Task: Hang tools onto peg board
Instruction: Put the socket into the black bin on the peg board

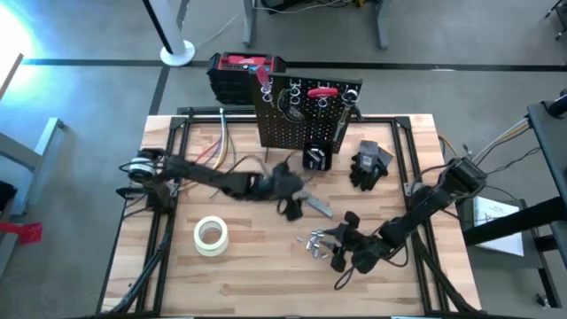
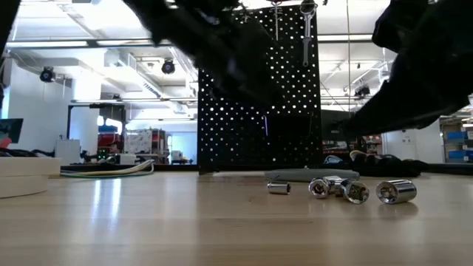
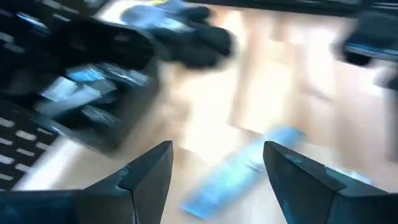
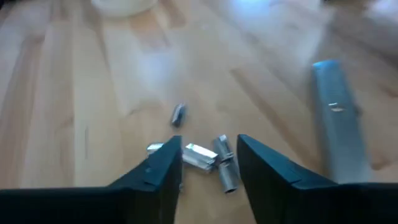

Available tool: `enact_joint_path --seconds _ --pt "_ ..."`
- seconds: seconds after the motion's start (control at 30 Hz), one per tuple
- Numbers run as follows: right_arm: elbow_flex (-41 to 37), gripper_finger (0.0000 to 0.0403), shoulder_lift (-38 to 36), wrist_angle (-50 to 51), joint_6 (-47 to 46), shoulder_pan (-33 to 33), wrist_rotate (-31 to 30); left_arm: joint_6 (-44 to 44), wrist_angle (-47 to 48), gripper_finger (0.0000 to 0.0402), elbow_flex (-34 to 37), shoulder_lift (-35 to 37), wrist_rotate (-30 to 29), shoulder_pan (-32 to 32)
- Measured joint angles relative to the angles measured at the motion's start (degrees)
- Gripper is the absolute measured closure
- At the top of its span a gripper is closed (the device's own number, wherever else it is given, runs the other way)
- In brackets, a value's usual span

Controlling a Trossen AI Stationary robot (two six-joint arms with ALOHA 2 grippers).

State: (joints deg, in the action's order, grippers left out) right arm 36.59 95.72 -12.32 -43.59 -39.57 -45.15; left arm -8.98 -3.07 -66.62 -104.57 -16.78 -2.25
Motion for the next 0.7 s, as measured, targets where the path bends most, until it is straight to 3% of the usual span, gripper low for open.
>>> enact_joint_path --seconds 0.13,0.23,0.4,0.53,0.7 --pt "0.84 0.0235 1.43 0.06 3.08 0.16 2.11 -2.93 -6.51 0.016 8.34 2.72 -0.82 -5.87" --pt "0.89 0.0234 2.04 0.45 6.71 1.19 6.74 -3.23 -14.04 0.0159 14.41 5.16 -2.24 -10.34" --pt "0.8 0.0241 4.55 3.96 12.04 3.11 7.06 -1.91 -25.83 0.0159 22.51 6.36 -3.34 -16.57" --pt "0.81 0.0239 5.4 3.89 16.72 5.12 8.23 -0.56 -30.1 0.0159 25.16 6.43 -3.59 -18.81" --pt "0.97 0.0241 6.34 3.62 17.96 8.85 15.33 -0.08 -32.42 0.0159 26.11 5.94 -5.71 -18.09"
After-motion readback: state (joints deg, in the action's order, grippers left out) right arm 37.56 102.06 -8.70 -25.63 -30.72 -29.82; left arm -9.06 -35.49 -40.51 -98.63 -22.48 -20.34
